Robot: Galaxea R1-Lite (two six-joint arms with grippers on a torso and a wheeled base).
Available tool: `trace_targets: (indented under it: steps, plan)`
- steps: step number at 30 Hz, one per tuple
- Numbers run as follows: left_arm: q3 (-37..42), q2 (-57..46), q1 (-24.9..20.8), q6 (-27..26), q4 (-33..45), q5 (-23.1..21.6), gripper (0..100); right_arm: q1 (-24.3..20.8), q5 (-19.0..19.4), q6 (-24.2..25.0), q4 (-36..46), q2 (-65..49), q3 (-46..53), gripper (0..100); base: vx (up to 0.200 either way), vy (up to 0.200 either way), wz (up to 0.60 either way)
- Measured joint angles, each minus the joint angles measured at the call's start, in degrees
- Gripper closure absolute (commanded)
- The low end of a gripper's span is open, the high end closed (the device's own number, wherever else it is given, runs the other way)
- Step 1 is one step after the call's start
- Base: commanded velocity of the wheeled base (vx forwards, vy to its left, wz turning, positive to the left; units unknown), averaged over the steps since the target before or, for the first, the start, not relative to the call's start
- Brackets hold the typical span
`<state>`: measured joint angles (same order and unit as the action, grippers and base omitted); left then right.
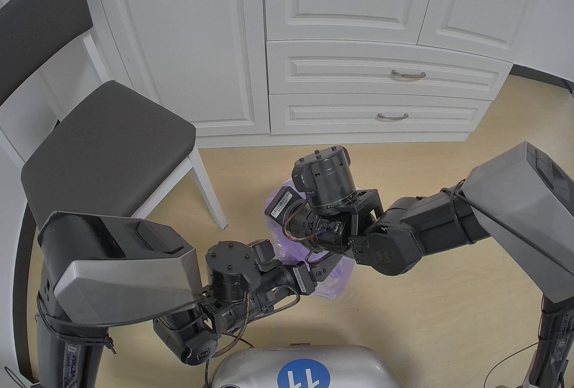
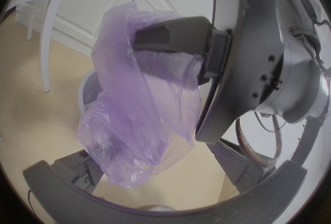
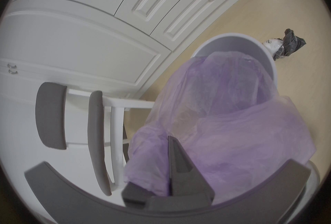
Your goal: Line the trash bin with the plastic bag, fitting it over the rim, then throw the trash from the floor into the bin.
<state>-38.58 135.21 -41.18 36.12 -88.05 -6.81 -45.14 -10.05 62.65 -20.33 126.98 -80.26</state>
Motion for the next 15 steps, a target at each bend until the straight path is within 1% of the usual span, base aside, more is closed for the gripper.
trace_targets:
  steps: [4, 9, 13, 15]
  plan:
    - [-2.3, 1.1, -1.6, 1.2, 0.0, 4.0, 0, -0.3, -1.6, 0.7, 0.2, 0.2, -1.1, 100, 0.0, 0.0, 0.0]
    - [-5.5, 3.2, -3.1, 1.4, 0.0, 8.7, 0, -0.2, -3.1, 1.5, 0.3, 0.3, -2.5, 100, 0.0, 0.0, 0.0]
    - [-7.5, 4.6, -4.0, 1.3, 0.1, 11.0, 0, -0.2, -3.3, 1.6, 0.4, 0.3, -3.0, 100, 0.0, 0.0, 0.0]
    - [-8.0, 5.1, -4.4, 1.3, 0.1, 11.3, 0, -0.2, -3.3, 1.7, 0.4, 0.3, -3.2, 100, 0.0, 0.0, 0.0]
